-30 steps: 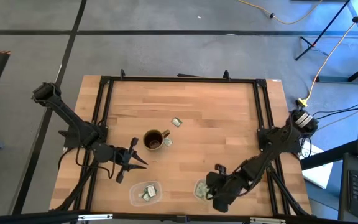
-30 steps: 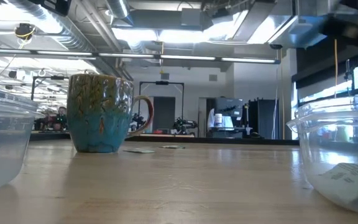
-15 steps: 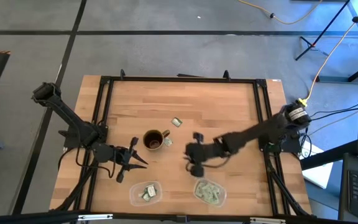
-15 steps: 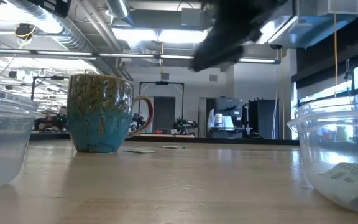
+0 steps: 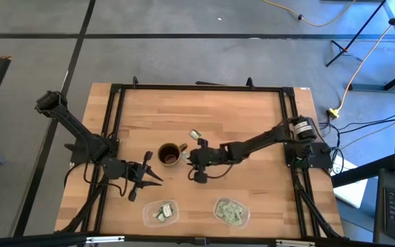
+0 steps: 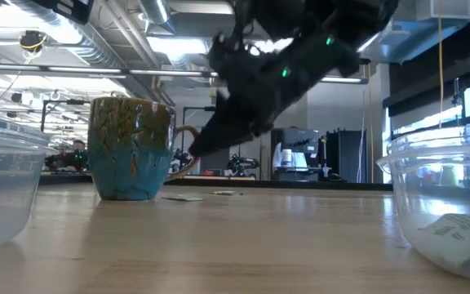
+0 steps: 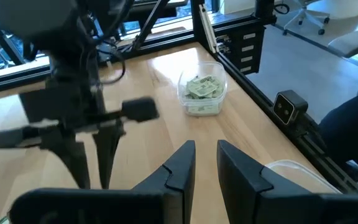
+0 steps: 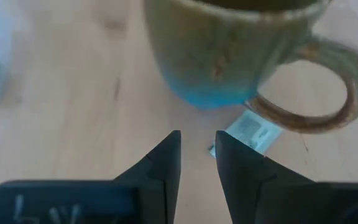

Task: Pick and place items into bin
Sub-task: Put the white stevia packet into the right transparent bin

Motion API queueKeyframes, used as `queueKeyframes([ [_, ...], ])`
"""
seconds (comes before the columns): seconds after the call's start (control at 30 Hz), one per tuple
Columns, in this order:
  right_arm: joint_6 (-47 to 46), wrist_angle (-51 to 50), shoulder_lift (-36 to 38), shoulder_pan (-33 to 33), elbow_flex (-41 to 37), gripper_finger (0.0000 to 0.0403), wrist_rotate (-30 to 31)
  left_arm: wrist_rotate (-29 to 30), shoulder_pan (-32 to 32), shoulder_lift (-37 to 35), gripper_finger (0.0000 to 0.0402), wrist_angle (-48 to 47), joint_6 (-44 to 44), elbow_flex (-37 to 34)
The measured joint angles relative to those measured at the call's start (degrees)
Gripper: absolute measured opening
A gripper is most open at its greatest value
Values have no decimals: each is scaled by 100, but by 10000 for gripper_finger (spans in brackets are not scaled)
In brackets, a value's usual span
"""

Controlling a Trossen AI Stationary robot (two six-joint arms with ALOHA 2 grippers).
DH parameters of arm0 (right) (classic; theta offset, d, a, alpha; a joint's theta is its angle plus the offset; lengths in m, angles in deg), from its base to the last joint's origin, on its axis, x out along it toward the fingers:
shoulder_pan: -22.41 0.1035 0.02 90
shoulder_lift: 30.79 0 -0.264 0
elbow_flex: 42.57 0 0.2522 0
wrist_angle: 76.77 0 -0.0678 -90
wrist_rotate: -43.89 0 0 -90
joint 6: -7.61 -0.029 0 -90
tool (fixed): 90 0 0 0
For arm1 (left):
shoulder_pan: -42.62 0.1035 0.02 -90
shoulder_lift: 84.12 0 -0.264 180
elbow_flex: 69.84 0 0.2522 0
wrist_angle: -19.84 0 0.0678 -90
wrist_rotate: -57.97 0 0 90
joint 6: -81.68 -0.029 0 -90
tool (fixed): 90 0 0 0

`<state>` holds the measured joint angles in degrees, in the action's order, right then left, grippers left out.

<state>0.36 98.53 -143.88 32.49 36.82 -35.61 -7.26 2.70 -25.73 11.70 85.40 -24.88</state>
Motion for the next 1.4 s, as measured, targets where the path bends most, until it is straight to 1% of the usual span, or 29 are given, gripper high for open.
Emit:
queueKeyframes([
  [0.3, -130, 100, -360, -343, 0, 103, 7, -2, 2, 0, 61, -28, 20, 0],
  [0.73, -172, 370, -787, -423, 4, 102, -102, 0, 1, 0, 61, -147, 10, 0],
  [0.87, -278, 316, -820, -453, 13, 80, -113, 0, 2, 0, 61, -144, 5, 0],
  [1.13, -273, 210, -815, -463, 17, 9, -87, 0, 2, 0, 61, -157, 10, 0],
  [1.4, -289, 66, -673, -438, -7, 3, -106, 2, 2, 0, 61, -157, 16, 0],
])
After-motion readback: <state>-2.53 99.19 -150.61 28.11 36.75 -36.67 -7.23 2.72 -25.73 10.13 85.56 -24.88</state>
